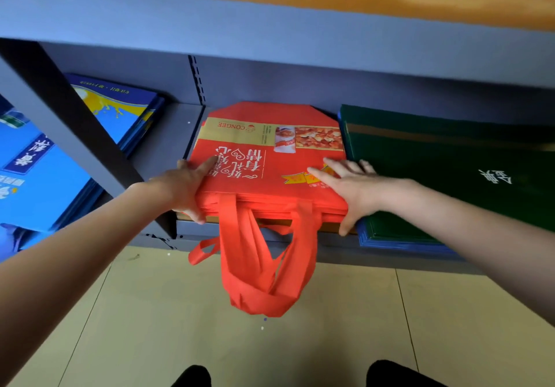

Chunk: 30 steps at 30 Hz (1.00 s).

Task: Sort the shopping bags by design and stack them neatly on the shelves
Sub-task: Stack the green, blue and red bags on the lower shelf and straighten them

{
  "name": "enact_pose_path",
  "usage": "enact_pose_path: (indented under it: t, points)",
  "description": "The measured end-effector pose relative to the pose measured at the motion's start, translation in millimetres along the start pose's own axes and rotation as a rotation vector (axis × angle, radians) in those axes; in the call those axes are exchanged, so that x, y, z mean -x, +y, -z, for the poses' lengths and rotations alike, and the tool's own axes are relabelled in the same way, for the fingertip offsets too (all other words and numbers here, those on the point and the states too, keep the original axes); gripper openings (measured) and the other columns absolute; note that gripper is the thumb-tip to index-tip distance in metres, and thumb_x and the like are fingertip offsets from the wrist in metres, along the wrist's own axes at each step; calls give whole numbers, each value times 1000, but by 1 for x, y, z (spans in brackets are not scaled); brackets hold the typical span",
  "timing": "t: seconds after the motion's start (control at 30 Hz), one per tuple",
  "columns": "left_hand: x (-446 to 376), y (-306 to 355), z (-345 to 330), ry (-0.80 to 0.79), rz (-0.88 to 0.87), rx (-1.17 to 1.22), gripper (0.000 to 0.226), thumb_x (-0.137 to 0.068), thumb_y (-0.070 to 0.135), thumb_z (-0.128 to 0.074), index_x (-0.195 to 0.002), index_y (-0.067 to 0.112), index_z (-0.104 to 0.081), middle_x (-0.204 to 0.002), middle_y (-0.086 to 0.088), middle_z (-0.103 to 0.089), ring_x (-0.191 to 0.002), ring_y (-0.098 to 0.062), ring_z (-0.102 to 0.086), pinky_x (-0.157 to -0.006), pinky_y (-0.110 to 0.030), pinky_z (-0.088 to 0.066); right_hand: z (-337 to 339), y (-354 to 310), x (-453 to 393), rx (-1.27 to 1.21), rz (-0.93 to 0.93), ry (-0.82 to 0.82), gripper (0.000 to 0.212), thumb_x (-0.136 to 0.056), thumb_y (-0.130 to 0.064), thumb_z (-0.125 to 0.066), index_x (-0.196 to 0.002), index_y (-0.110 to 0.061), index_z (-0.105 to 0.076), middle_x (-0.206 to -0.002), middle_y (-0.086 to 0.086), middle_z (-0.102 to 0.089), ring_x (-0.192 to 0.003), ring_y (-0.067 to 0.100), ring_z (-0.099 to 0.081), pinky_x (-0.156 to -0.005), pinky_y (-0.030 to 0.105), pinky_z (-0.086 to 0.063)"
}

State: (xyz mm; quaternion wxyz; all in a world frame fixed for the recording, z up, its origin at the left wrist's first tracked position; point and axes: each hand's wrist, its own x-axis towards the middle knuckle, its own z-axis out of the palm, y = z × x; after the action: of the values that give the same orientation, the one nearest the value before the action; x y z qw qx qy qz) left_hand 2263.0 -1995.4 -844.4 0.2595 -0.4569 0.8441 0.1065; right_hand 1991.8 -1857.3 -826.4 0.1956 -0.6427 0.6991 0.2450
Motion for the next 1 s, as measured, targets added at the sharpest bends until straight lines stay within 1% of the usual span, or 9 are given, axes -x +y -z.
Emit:
enact_pose_path:
  t: [0.17,0.37,0.5,0.6,0.67,0.73,0.83,0.93,1.0]
  points:
    - [1,-3,-1,-14,-19,102,130,-65,39,-83,-147,34,18,-140,-22,-34,-123,-32,-44,-100,-39,-41,-1,-3,0,36,-42,21,132,-64,-42,-83,-142,-43,23,-153,7,29,-142,42,8,-114,56,5]
    - [6,6,-13,31,0,92,122,-75,29,-78,-145,34,21,-137,-24,-26,-105,-32,-56,-90,-36,-46,-12,-17,-2,120,-79,11,127,-73,-32,-79,-144,-32,27,-153,12,28,-140,49,1,-110,63,3]
    - [2,-3,-6,54,-27,25,104,-81,25,-70,-150,30,8,-130,-20,-40,-107,-30,-55,-89,-34,-45,-3,-11,0,43,-24,68,113,-75,-34,-74,-148,-37,12,-158,9,9,-140,41,-20,-113,61,-5]
    - [-1,-9,8,39,-54,29,96,-80,16,-68,-151,25,-5,-121,-18,-54,-104,-28,-57,-88,-33,-47,14,-9,7,-28,-1,110,103,-73,-31,-74,-149,-39,-6,-157,7,-10,-133,34,-35,-110,52,-27]
    - [1,-12,18,37,-83,38,96,-78,16,-69,-151,23,-8,-120,-17,-58,-105,-28,-58,-90,-33,-47,25,-7,18,-42,15,168,95,-71,-31,-73,-148,-38,-18,-149,4,-30,-127,30,-43,-103,47,-37]
    - [9,-14,21,14,-111,28,98,-79,20,-71,-151,23,-5,-123,-16,-56,-109,-28,-56,-93,-31,-45,30,-5,33,-15,31,204,87,-70,-33,-71,-144,-39,-25,-138,2,-42,-121,29,-47,-100,48,-36]
    - [21,-6,6,-66,-95,-46,108,-81,27,-71,-149,25,12,-135,-18,-41,-118,-28,-49,-97,-29,-39,9,-15,49,78,20,139,96,-74,-45,-69,-148,-40,-8,-147,4,-24,-127,33,-35,-105,55,-24]
    - [21,3,-7,-102,-42,-71,127,-72,38,-78,-145,28,26,-144,-23,-21,-122,-32,-48,-101,-35,-42,-11,-18,44,15,4,13,118,-68,-56,-73,-146,-41,15,-157,1,12,-141,40,0,-112,62,1]
    - [18,1,-5,-109,-29,-33,134,-67,45,-80,-143,30,28,-148,-23,-13,-127,-33,-44,-103,-39,-40,-7,-10,39,-72,-9,-10,124,-65,-56,-77,-144,-44,18,-155,-1,24,-141,37,18,-112,60,9]
